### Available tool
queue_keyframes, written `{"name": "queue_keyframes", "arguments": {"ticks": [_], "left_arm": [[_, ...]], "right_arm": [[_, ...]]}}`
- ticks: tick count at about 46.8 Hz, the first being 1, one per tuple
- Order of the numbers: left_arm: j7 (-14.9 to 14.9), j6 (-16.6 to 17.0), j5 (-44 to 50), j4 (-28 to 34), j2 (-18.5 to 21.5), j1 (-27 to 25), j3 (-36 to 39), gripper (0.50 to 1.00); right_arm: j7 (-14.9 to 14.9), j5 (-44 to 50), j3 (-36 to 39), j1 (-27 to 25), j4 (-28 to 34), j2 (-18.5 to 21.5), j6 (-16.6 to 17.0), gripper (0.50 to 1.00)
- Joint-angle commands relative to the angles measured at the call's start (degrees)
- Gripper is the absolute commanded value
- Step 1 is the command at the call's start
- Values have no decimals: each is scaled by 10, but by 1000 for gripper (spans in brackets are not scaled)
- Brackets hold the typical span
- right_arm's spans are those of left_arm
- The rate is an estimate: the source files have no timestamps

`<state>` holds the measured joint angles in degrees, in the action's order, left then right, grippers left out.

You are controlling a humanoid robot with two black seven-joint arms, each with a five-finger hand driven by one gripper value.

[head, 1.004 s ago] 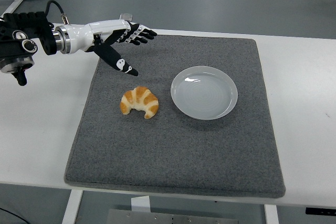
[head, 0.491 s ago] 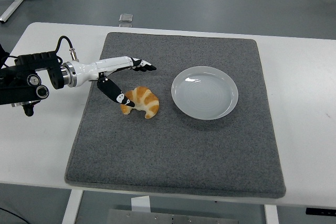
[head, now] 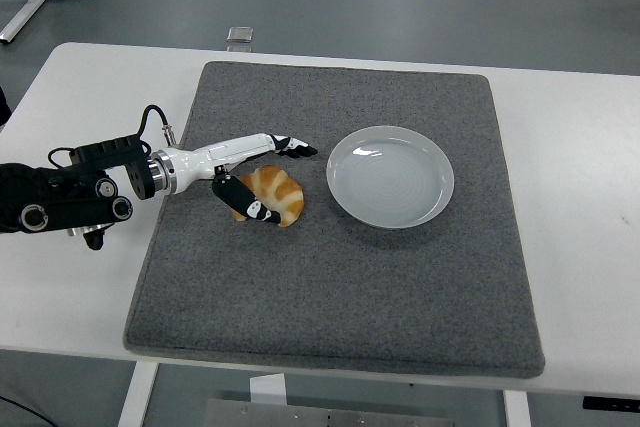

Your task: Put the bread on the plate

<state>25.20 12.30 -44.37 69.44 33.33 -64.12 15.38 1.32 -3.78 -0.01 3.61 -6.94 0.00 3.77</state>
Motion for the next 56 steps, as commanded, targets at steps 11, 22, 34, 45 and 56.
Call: {"name": "queue_keyframes", "arguments": {"ticks": [11,22,34,45,56], "left_arm": [[3,26,0,-35,-30,23,1,956],[3,26,0,-35,-28,25,2,744],[3,45,0,-35,-24,20,0,500],[3,55,1,-32,-12,16,-15,500],[3,55,2,-30,-2,15,-28,500]], "right_arm": [[0,0,0,-2,1,0,0,954],[0,0,0,-2,1,0,0,952],[0,0,0,-2,1,0,0,952],[0,0,0,-2,1,0,0,952],[0,-1,0,-2,1,0,0,952]]}}
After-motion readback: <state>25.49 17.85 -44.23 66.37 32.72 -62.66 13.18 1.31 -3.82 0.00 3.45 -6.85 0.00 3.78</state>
